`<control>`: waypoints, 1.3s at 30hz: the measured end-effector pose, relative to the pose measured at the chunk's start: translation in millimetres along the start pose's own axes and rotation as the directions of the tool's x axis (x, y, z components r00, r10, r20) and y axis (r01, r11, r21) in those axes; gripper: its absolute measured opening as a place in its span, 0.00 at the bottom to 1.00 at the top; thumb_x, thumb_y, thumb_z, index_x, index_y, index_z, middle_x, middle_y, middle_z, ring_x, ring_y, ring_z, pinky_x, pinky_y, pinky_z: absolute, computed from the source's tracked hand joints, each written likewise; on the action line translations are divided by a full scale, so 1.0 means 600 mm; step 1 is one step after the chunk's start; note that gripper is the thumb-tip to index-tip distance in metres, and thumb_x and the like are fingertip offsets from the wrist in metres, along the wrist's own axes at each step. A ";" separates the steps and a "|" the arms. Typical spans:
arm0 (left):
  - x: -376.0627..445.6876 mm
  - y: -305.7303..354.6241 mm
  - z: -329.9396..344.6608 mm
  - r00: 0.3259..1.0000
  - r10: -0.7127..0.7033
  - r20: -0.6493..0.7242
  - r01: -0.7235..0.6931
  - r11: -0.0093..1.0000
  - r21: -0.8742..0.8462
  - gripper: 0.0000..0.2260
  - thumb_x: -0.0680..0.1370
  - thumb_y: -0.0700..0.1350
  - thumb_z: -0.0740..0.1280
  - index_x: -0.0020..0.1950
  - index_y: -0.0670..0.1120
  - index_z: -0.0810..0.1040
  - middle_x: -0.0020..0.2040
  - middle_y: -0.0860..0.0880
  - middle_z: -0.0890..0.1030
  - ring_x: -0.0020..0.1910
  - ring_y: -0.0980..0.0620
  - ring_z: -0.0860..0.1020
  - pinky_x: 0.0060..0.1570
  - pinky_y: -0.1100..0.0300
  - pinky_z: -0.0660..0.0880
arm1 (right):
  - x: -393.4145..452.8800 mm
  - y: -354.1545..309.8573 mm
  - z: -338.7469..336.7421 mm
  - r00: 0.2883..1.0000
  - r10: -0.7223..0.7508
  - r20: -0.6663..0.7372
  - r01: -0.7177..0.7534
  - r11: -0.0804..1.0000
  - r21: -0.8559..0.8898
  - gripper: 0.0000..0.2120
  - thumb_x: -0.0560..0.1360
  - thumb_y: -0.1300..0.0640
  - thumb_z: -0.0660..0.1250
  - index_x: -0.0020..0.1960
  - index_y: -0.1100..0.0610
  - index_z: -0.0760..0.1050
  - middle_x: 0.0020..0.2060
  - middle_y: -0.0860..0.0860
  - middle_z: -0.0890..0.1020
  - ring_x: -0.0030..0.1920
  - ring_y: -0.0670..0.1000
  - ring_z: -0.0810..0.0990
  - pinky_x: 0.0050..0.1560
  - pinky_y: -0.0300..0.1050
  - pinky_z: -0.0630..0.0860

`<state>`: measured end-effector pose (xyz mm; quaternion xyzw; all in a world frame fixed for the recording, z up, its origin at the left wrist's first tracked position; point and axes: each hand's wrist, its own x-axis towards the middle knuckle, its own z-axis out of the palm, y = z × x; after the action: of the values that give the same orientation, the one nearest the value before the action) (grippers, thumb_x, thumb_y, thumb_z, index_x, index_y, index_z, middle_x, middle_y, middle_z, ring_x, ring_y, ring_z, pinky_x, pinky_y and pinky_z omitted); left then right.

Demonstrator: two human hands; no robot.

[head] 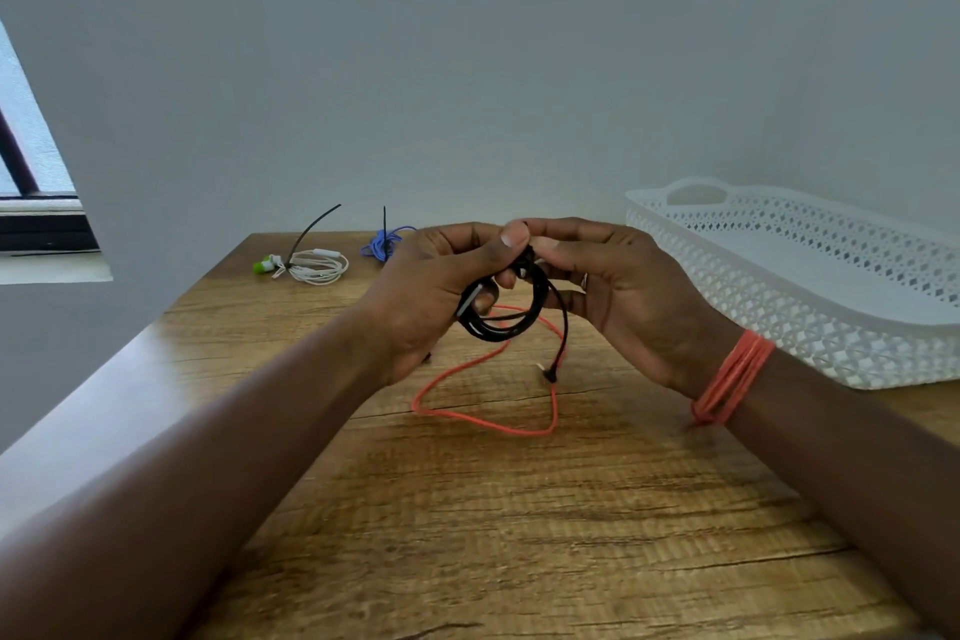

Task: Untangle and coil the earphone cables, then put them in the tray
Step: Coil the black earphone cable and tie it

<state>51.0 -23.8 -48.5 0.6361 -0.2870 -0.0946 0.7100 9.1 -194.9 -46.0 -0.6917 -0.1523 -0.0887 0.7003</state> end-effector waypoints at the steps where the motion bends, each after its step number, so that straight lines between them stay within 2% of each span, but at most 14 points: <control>1: 0.000 0.001 -0.001 1.000 -0.004 0.003 0.004 1.000 0.008 0.14 0.73 0.50 0.68 0.48 0.40 0.81 0.32 0.49 0.76 0.26 0.57 0.68 0.30 0.69 0.68 | 0.000 0.000 0.000 1.000 -0.006 -0.009 0.006 1.000 -0.007 0.11 0.75 0.59 0.66 0.55 0.59 0.82 0.46 0.56 0.83 0.50 0.55 0.79 0.53 0.49 0.76; 6: -0.005 0.002 0.004 0.998 -0.031 0.048 0.029 0.999 0.034 0.12 0.73 0.49 0.67 0.47 0.41 0.82 0.32 0.50 0.75 0.26 0.58 0.68 0.30 0.69 0.67 | 0.000 0.004 -0.003 0.999 -0.010 -0.046 0.007 0.998 -0.064 0.12 0.74 0.54 0.68 0.52 0.61 0.82 0.45 0.56 0.83 0.50 0.55 0.79 0.53 0.50 0.76; 11: -0.009 0.002 0.009 0.995 -0.091 0.038 0.087 0.992 0.094 0.24 0.73 0.51 0.68 0.55 0.29 0.76 0.32 0.50 0.74 0.27 0.57 0.68 0.33 0.65 0.66 | 0.003 0.010 -0.003 0.992 -0.068 -0.104 0.043 0.973 -0.225 0.08 0.77 0.56 0.67 0.47 0.61 0.79 0.42 0.55 0.82 0.46 0.50 0.81 0.49 0.47 0.77; 13: -0.013 0.003 0.016 0.995 -0.096 0.030 0.090 0.985 0.147 0.20 0.74 0.50 0.69 0.48 0.31 0.77 0.31 0.49 0.73 0.25 0.57 0.68 0.29 0.67 0.66 | 0.005 0.015 0.002 0.988 -0.109 -0.110 0.064 0.935 -0.349 0.08 0.79 0.57 0.64 0.46 0.60 0.78 0.39 0.51 0.81 0.43 0.47 0.80 0.46 0.44 0.77; 15: -0.016 0.004 0.026 0.994 -0.111 0.014 0.106 0.975 0.196 0.14 0.74 0.49 0.70 0.40 0.38 0.76 0.28 0.48 0.72 0.22 0.57 0.66 0.24 0.68 0.64 | 0.008 0.019 0.006 0.983 -0.135 -0.124 0.069 0.900 -0.431 0.08 0.80 0.58 0.63 0.43 0.56 0.76 0.37 0.50 0.78 0.41 0.47 0.77 0.47 0.48 0.77; 17: -0.016 0.003 0.032 0.994 -0.113 -0.002 0.110 0.964 0.243 0.15 0.74 0.49 0.72 0.34 0.42 0.73 0.27 0.47 0.70 0.22 0.56 0.65 0.23 0.67 0.64 | 0.011 0.021 0.005 0.976 -0.157 -0.150 0.067 0.875 -0.480 0.08 0.80 0.58 0.63 0.42 0.55 0.75 0.37 0.51 0.77 0.41 0.49 0.75 0.50 0.54 0.77; 19: -0.012 0.004 0.035 0.991 -0.127 -0.027 0.130 0.954 0.271 0.16 0.74 0.47 0.73 0.31 0.44 0.71 0.26 0.49 0.69 0.22 0.56 0.64 0.23 0.66 0.63 | 0.013 0.021 0.003 0.968 -0.176 -0.177 0.062 0.856 -0.514 0.08 0.79 0.58 0.63 0.41 0.55 0.75 0.34 0.49 0.78 0.39 0.47 0.76 0.49 0.51 0.76; 22: -0.010 0.013 0.036 0.985 -0.160 -0.058 0.170 0.934 0.315 0.16 0.73 0.46 0.73 0.30 0.45 0.71 0.25 0.49 0.70 0.19 0.56 0.64 0.23 0.65 0.62 | 0.016 0.020 0.004 0.964 -0.192 -0.185 0.066 0.844 -0.532 0.10 0.80 0.59 0.63 0.39 0.56 0.75 0.29 0.46 0.78 0.35 0.44 0.77 0.47 0.45 0.75; 25: -0.007 0.019 0.036 0.982 -0.172 -0.081 0.189 0.916 0.354 0.15 0.73 0.47 0.73 0.30 0.45 0.72 0.22 0.51 0.70 0.19 0.56 0.63 0.25 0.63 0.61 | 0.022 0.018 0.009 0.956 -0.200 -0.214 0.061 0.852 -0.520 0.09 0.79 0.60 0.64 0.40 0.58 0.75 0.32 0.49 0.78 0.34 0.45 0.76 0.43 0.42 0.76; 28: -0.002 0.023 0.042 0.979 -0.184 -0.093 0.206 0.898 0.389 0.13 0.73 0.49 0.72 0.34 0.43 0.74 0.24 0.50 0.70 0.20 0.55 0.64 0.24 0.63 0.61 | 0.028 0.017 0.007 0.941 -0.217 -0.260 0.069 0.874 -0.481 0.09 0.79 0.62 0.64 0.39 0.59 0.75 0.29 0.48 0.78 0.29 0.39 0.76 0.37 0.33 0.72; 31: 0.003 0.024 0.051 0.974 -0.201 -0.101 0.225 0.892 0.393 0.11 0.73 0.49 0.72 0.39 0.42 0.76 0.25 0.48 0.71 0.21 0.54 0.65 0.23 0.64 0.62 | 0.029 0.016 0.000 0.930 -0.223 -0.291 0.069 0.887 -0.457 0.09 0.78 0.62 0.65 0.39 0.60 0.77 0.28 0.48 0.79 0.27 0.38 0.75 0.35 0.32 0.72; 33: 0.010 0.030 0.056 0.976 -0.198 -0.093 0.218 0.891 0.397 0.10 0.72 0.48 0.73 0.39 0.42 0.77 0.26 0.49 0.72 0.24 0.54 0.68 0.28 0.62 0.65 | 0.031 0.012 -0.006 0.924 -0.220 -0.313 0.072 0.903 -0.423 0.08 0.78 0.62 0.65 0.41 0.62 0.78 0.30 0.50 0.79 0.27 0.38 0.76 0.35 0.32 0.73; 36: 0.029 0.052 0.055 0.985 -0.162 -0.056 0.168 0.852 0.496 0.11 0.73 0.48 0.73 0.37 0.42 0.79 0.30 0.47 0.76 0.29 0.56 0.73 0.33 0.65 0.70 | 0.040 0.009 -0.019 0.903 -0.253 -0.348 0.121 0.926 -0.358 0.07 0.78 0.60 0.66 0.42 0.61 0.79 0.34 0.53 0.81 0.35 0.46 0.82 0.45 0.42 0.80; 39: 0.053 0.073 0.046 0.989 -0.143 -0.031 0.129 0.752 0.646 0.10 0.72 0.49 0.74 0.43 0.42 0.83 0.43 0.46 0.84 0.43 0.58 0.80 0.45 0.66 0.71 | 0.046 0.012 -0.036 0.883 -0.272 -0.382 0.151 0.936 -0.318 0.06 0.77 0.58 0.68 0.43 0.60 0.80 0.38 0.57 0.83 0.43 0.58 0.83 0.51 0.57 0.81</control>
<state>52.0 -55.7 2.9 0.8599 -0.2620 -0.0478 0.4355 39.1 -213.7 -43.5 -0.7270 -0.0591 -0.3326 0.5979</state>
